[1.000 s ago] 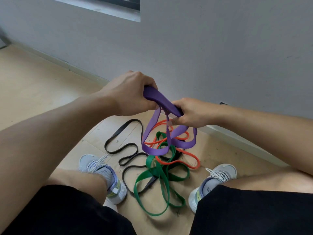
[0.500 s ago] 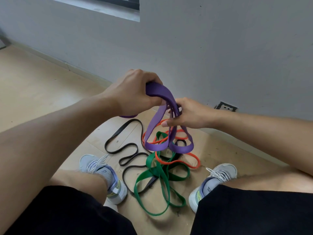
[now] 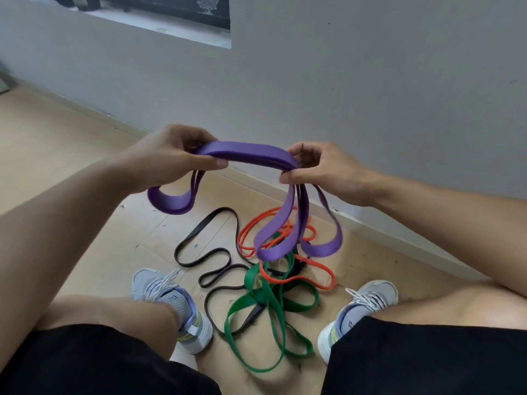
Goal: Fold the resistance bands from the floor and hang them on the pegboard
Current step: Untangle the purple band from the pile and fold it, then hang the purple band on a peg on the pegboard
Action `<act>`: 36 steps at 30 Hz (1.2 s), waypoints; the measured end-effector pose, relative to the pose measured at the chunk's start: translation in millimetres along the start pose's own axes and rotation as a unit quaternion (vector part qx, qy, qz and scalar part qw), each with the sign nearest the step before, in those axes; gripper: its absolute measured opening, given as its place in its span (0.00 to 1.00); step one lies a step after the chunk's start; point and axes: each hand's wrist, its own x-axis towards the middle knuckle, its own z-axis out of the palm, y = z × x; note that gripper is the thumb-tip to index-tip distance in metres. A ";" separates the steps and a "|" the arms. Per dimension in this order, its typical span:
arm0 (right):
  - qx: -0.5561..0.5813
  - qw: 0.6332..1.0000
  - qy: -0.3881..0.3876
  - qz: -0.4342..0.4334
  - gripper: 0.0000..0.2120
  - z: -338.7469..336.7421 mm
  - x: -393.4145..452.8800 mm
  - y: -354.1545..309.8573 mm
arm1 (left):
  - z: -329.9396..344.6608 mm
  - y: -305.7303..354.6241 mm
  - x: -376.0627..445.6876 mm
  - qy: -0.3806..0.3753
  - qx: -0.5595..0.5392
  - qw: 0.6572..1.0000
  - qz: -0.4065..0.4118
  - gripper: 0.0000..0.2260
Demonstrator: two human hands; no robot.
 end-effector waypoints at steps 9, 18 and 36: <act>0.035 0.998 0.043 -0.034 0.17 -2.2 -2.3 -16.5 | 42.8 11.7 9.9 -0.017 -0.052 0.998 0.005 0.27; -0.069 0.997 0.008 -0.037 0.23 -15.4 -16.2 -20.4 | 55.5 31.2 15.7 0.039 -0.087 0.994 0.049 0.14; -0.010 0.949 0.263 -0.171 0.12 -79.8 -88.4 -96.1 | 65.7 161.8 25.9 0.186 -0.105 0.954 0.213 0.09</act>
